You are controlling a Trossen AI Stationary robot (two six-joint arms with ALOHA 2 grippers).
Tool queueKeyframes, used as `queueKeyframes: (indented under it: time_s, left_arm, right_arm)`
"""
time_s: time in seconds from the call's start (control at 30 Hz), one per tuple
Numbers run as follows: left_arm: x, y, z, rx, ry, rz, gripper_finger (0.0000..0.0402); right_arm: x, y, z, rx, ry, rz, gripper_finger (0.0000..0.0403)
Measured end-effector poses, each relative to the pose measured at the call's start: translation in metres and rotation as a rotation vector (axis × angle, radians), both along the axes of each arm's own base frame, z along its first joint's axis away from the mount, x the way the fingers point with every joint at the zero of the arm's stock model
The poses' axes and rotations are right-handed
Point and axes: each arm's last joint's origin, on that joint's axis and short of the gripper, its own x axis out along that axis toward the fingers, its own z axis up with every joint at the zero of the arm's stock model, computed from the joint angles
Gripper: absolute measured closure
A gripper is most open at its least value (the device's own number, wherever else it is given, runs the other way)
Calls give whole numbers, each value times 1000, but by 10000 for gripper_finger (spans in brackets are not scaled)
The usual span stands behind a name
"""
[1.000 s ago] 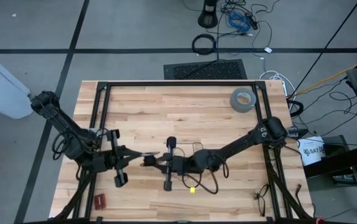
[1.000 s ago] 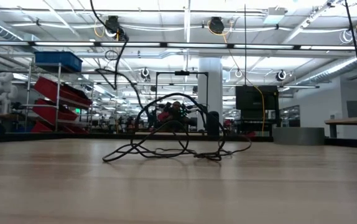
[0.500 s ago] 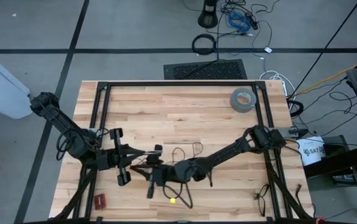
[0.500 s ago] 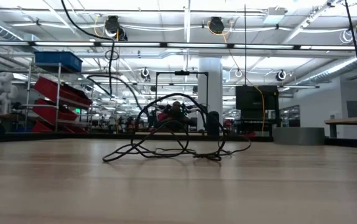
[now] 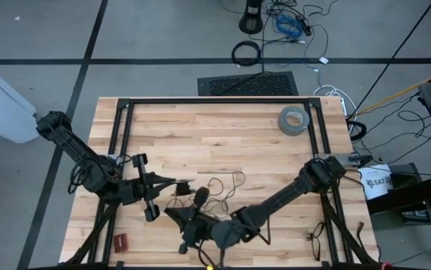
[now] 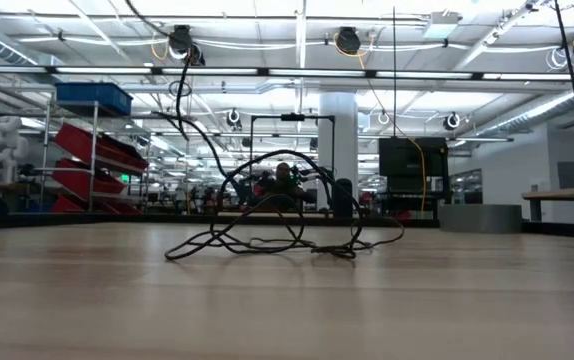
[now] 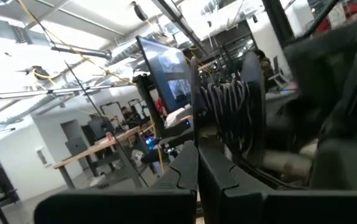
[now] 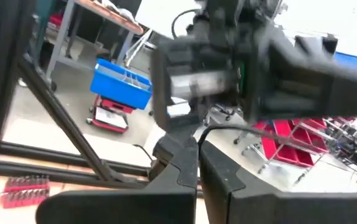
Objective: Coil cords
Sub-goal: Uncoil the black wire from the spool
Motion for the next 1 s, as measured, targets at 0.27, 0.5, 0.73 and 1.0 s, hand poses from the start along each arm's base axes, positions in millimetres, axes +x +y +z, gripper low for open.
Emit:
queueKeyframes:
  time_s: [0.27, 0.5, 0.73, 1.0]
  left_arm:
    - [0, 0, -1, 4, 8, 7, 402]
    - [1, 0, -2, 8, 20, 18, 402]
    - [2, 1, -7, 44, 76, 75, 401]
    - [2, 0, -8, 57, 93, 83, 402]
  right_arm:
    - [-12, 19, 10, 21, 17, 25, 403]
    - [-21, 26, 17, 4, 15, 40, 403]
    - [-39, 30, 39, -25, 4, -14, 403]
    - [-70, 31, 74, -84, 8, -137, 403]
